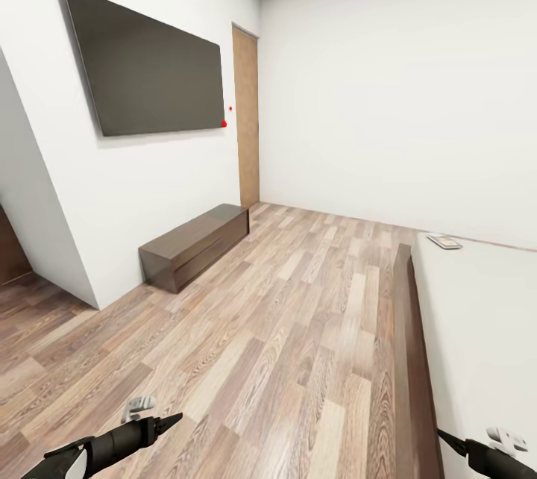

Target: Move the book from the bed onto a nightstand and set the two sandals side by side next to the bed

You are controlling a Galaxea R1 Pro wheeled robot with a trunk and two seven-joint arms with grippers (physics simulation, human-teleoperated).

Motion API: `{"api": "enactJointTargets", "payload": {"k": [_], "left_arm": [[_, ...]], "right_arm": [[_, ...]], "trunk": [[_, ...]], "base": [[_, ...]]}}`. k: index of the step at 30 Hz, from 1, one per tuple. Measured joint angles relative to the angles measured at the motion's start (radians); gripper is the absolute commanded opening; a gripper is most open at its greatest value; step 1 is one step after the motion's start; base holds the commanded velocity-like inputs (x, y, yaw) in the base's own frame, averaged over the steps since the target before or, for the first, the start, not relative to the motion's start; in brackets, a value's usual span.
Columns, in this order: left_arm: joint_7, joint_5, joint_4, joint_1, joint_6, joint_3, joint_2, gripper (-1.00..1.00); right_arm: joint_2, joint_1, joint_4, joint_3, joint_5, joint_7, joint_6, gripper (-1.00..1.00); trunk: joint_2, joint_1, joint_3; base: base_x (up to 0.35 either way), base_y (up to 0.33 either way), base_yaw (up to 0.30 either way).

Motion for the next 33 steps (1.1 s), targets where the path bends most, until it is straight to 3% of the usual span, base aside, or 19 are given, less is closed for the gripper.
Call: {"api": "enactJointTargets", "payload": {"k": [11, 26, 33], "left_arm": [[0.0, 0.0, 0.0, 0.0, 0.0, 0.0, 0.0, 1.0], [0.0, 0.0, 0.0, 0.0, -0.001, 0.0, 0.0, 1.0], [0.001, 0.0, 0.001, 0.0, -0.001, 0.001, 0.001, 1.0]], "right_arm": [[0.0, 0.0, 0.0, 0.0, 0.001, 0.0, 0.0, 1.0], [0.0, 0.0, 0.0, 0.0, 0.001, 0.0, 0.0, 1.0], [0.0, 0.0, 0.0, 0.0, 0.002, 0.0, 0.0, 1.0]], "trunk": [[0.077, -0.042, 0.034], [0.077, -0.042, 0.035], [0.077, -0.043, 0.035]], "base": [[0.0, 0.0, 0.0], [0.002, 0.0, 0.0], [0.234, 0.0, 0.0]]}}
